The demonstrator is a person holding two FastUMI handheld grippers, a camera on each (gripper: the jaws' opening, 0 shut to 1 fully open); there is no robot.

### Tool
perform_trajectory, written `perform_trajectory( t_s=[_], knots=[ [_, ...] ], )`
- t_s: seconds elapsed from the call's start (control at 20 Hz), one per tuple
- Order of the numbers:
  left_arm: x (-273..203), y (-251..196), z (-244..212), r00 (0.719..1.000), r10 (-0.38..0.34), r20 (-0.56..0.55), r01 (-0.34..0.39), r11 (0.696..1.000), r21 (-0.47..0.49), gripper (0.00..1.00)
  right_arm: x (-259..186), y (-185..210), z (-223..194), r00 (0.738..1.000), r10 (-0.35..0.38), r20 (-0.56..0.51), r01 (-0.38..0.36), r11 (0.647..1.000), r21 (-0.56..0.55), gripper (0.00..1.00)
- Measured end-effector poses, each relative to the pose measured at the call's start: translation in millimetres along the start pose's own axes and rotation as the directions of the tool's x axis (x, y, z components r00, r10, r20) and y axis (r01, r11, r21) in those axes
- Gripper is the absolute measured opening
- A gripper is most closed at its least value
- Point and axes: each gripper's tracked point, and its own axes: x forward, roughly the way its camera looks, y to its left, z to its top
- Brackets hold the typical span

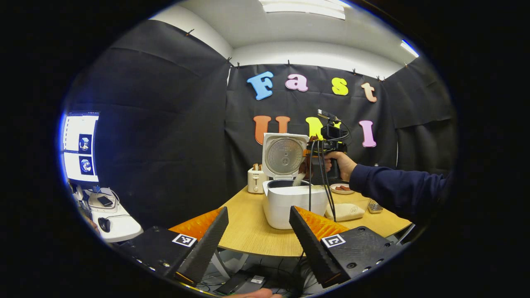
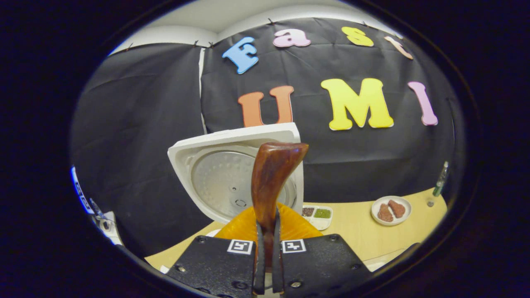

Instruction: Close the left gripper, press the button to open the rice cooker; take a wooden spoon from the chopstick holder with the right hand, scoop a spoonful of rice and pour it into the rice cooker, then put the wooden spoon back into the chopstick holder.

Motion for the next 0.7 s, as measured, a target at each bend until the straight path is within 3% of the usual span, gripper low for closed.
perform_trajectory(
  t_s=[0.35, 0.45, 0.7],
  knots=[
    [4, -10, 0, 1.0, -0.019, -0.008, 0.019, 1.0, -0.001, 0.94, -15, 8, 2, 0.997, -0.001, 0.076, 0.021, 0.968, -0.252, 0.12],
    [7, -14, -1, 0.999, -0.029, -0.015, 0.029, 1.0, 0.001, 0.94, -18, 18, 0, 0.996, 0.042, 0.081, -0.015, 0.951, -0.309, 0.12],
    [8, -23, -1, 0.999, -0.042, -0.009, 0.042, 0.999, 0.011, 0.94, -30, 33, 0, 0.992, 0.068, 0.102, -0.021, 0.916, -0.4, 0.12]
  ],
)
